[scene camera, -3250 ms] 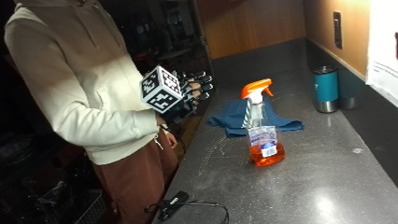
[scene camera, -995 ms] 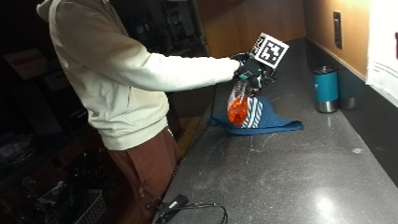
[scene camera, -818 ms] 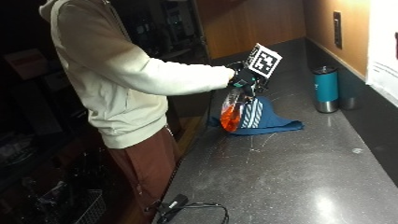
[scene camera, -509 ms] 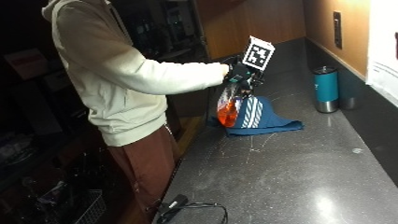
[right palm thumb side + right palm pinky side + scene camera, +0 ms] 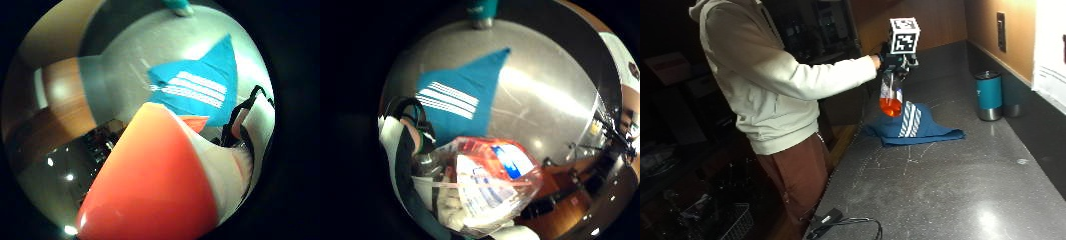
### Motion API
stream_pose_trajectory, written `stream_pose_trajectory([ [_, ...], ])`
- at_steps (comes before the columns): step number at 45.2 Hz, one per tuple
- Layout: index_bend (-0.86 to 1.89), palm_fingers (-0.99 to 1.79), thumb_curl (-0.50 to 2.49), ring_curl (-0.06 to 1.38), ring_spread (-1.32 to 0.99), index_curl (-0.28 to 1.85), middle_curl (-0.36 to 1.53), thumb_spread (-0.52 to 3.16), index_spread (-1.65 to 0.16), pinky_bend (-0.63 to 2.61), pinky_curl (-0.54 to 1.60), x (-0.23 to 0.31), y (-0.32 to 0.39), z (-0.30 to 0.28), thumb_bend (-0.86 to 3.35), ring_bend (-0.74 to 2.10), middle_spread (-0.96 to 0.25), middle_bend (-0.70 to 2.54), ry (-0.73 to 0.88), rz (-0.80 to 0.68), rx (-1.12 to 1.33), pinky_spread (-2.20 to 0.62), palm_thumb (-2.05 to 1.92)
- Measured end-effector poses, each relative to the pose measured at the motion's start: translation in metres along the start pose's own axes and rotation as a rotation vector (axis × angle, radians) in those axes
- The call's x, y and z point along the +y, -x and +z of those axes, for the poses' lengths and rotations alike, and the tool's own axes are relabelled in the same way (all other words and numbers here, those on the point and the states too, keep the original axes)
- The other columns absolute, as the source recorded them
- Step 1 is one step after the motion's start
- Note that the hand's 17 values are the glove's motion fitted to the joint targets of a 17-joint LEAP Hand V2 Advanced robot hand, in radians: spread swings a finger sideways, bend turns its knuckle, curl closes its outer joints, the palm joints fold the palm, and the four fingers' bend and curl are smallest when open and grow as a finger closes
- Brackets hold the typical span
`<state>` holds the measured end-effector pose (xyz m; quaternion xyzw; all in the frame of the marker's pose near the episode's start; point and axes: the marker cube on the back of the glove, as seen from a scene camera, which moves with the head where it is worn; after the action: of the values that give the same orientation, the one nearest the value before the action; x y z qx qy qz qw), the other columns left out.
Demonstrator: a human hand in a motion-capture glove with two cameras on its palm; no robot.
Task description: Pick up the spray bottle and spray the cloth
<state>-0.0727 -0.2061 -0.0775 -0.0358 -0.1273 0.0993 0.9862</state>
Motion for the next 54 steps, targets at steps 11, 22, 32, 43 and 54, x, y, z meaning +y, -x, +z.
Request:
stream_pose_trajectory([
  [11,0.43,1.37,0.77,0.44,-0.18,0.53,0.48,0.18,-0.17,0.3,0.37,-0.021,0.086,0.0,-0.03,0.62,-0.15,0.57,-0.362,-0.372,-0.442,-0.16,0.92],
  [22,0.41,1.35,0.77,0.44,-0.17,0.53,0.48,0.18,-0.16,0.31,0.37,-0.068,0.188,0.069,-0.03,0.62,-0.14,0.55,-0.421,-0.439,-0.985,-0.16,0.93],
  [32,0.39,1.33,0.78,0.44,-0.16,0.53,0.47,0.22,-0.15,0.3,0.37,-0.156,0.213,0.153,-0.03,0.62,-0.14,0.52,-0.478,-0.273,-0.834,-0.15,0.93],
  [43,0.36,1.32,0.79,0.43,-0.15,0.53,0.47,0.26,-0.15,0.3,0.37,-0.197,0.232,0.17,-0.03,0.59,-0.13,0.5,-0.435,-0.25,-0.857,-0.14,0.94],
  [54,0.03,0.35,0.63,0.41,-0.09,0.41,0.4,0.71,-0.25,0.44,0.44,-0.145,0.172,0.159,-0.09,0.42,-0.09,0.24,-0.156,-0.433,-0.596,-0.02,0.67],
])
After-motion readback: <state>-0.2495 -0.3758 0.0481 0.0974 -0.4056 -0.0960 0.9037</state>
